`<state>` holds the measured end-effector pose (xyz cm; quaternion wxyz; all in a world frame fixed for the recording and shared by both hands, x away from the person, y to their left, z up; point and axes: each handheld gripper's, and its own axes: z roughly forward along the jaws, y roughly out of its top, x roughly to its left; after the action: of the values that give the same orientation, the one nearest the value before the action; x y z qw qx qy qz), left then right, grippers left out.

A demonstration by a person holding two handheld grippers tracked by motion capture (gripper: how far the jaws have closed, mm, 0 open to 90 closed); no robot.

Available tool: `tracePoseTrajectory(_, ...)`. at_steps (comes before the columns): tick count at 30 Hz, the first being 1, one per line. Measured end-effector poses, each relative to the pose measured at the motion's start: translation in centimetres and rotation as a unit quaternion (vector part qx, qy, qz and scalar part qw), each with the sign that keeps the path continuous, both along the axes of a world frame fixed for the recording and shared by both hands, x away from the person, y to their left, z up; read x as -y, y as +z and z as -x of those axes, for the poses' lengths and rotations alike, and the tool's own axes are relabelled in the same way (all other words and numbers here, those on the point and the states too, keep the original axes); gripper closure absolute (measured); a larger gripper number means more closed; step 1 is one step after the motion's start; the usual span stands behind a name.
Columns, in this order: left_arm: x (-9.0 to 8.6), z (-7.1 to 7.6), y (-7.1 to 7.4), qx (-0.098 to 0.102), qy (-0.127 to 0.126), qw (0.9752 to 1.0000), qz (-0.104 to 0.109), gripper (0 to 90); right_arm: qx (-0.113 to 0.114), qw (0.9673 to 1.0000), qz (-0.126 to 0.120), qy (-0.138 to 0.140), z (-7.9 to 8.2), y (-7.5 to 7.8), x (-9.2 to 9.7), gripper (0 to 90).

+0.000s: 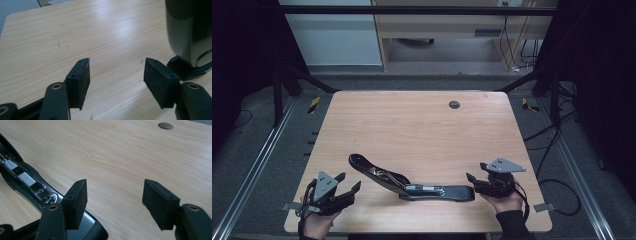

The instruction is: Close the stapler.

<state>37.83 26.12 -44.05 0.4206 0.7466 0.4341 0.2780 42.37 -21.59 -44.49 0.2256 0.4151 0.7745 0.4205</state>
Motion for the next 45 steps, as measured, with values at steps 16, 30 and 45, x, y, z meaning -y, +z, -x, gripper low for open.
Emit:
tracePoseTrajectory(16, 1.0, 1.5, 1.5, 0.030, -0.013, 0.9993, 0.018, 30.3, -0.004, 0.9999, -0.009, -0.009, 1.2, -1.9, 1.2, 32.0)
tracePoseTrajectory(30, 2.2, 2.2, 2.4, 0.042, -0.032, 0.9983, 0.023, 28.7, -0.004, 0.9998, 0.005, -0.017, 1.4, -1.8, 0.3, 42.2)
tracePoseTrajectory(45, 3.4, 1.6, 3.9, 0.061, -0.040, 0.9966, 0.039, 28.3, 0.000, 1.0000, 0.008, 0.006, 1.6, -1.8, -0.5, 55.8)
